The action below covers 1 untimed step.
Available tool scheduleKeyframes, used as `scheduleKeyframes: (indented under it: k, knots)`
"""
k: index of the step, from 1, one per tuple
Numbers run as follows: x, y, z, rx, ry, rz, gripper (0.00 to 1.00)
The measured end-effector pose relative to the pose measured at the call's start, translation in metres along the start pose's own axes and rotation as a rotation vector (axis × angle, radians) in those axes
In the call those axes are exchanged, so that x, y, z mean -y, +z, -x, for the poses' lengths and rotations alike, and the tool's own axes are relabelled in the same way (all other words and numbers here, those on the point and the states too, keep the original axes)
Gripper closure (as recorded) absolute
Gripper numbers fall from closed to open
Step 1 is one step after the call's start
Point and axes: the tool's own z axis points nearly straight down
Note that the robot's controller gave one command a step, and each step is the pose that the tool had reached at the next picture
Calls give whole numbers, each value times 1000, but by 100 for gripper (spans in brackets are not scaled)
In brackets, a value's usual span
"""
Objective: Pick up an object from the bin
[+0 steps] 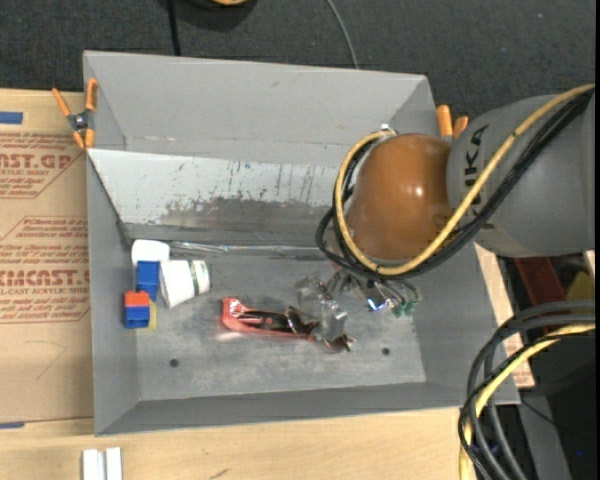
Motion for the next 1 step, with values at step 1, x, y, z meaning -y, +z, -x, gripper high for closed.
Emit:
scheduleKeyframes:
  k: [1]
  knots:
    - [-4,1,-1,5,-20,-4,100]
